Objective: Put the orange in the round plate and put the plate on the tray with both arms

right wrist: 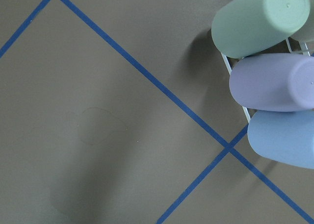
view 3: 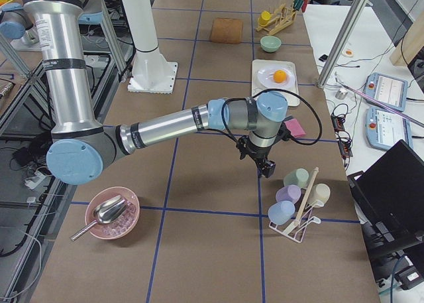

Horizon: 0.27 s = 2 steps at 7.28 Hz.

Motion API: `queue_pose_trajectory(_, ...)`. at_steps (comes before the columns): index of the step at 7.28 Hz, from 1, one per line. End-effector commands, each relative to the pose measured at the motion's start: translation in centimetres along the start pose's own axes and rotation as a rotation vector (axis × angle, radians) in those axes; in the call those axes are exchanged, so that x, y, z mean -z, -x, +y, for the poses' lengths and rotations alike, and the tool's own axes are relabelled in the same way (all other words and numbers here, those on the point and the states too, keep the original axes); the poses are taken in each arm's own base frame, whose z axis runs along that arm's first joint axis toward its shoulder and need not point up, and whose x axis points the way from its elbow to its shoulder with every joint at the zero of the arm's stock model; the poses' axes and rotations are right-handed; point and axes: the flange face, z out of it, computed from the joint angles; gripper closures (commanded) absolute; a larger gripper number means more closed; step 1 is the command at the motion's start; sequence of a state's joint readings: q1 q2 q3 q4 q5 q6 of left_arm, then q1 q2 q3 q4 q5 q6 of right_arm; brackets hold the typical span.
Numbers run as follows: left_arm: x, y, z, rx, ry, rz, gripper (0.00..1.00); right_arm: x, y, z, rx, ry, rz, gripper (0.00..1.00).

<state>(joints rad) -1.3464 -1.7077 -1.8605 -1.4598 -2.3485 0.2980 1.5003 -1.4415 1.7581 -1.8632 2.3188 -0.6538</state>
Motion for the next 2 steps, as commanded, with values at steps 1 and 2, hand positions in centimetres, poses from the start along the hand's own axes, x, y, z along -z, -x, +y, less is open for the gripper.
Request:
queue_pose_trajectory(1, -0.52, -0.47, -0.5, -0.019, 0.001, 0.005, 0.01, -0.34, -0.14, 0.3, -0.01, 0.003, -0.005, 0.0)
queue_pose_trajectory(2, -0.77, -0.86, -0.75, -0.037, -0.008, 0.006, 0.01, -0.45, -0.16, 0.31, -0.013, 0.0, -0.012, 0.0)
